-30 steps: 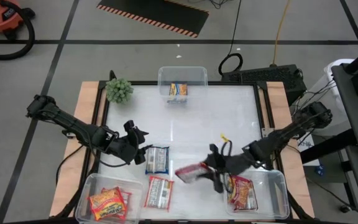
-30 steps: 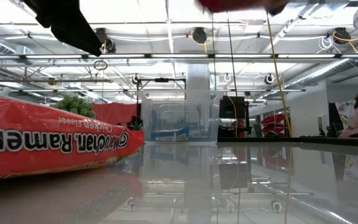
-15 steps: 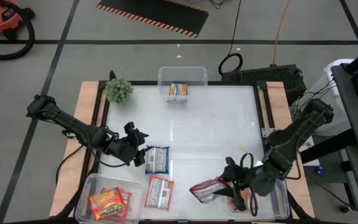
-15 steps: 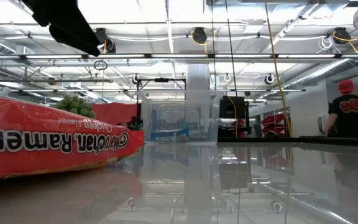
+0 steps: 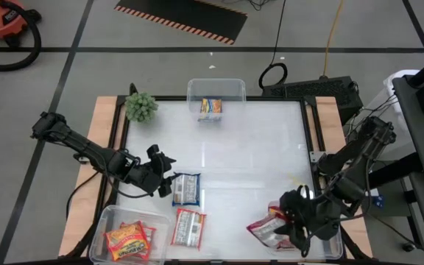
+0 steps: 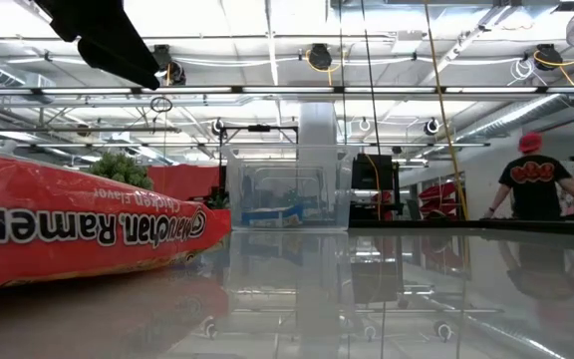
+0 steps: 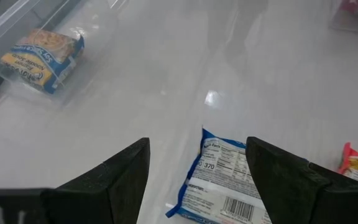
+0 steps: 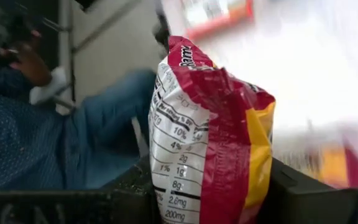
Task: Sort Maruchan noodles
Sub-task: Put the red noodle pack into the right transparent bin
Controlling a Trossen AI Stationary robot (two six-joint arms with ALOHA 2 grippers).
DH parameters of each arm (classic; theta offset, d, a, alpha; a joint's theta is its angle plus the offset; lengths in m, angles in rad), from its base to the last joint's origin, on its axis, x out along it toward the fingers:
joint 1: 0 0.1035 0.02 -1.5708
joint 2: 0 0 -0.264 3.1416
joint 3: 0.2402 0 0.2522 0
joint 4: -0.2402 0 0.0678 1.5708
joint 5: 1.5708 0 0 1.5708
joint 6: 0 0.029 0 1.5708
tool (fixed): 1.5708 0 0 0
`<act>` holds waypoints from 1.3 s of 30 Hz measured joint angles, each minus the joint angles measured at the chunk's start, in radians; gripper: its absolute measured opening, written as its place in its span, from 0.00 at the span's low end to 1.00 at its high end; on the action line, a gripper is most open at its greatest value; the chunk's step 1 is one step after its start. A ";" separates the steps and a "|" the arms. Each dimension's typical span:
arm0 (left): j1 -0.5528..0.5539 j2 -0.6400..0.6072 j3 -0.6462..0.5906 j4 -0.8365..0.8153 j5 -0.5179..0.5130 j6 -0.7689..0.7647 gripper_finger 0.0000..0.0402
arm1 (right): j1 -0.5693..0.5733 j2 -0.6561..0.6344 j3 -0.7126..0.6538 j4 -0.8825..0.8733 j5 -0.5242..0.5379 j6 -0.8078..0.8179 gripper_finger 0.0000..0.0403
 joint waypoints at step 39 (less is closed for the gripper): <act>0.000 0.000 0.000 0.000 -0.001 0.024 0.67 | 0.006 -0.006 0.006 -0.651 -0.451 0.727 0.36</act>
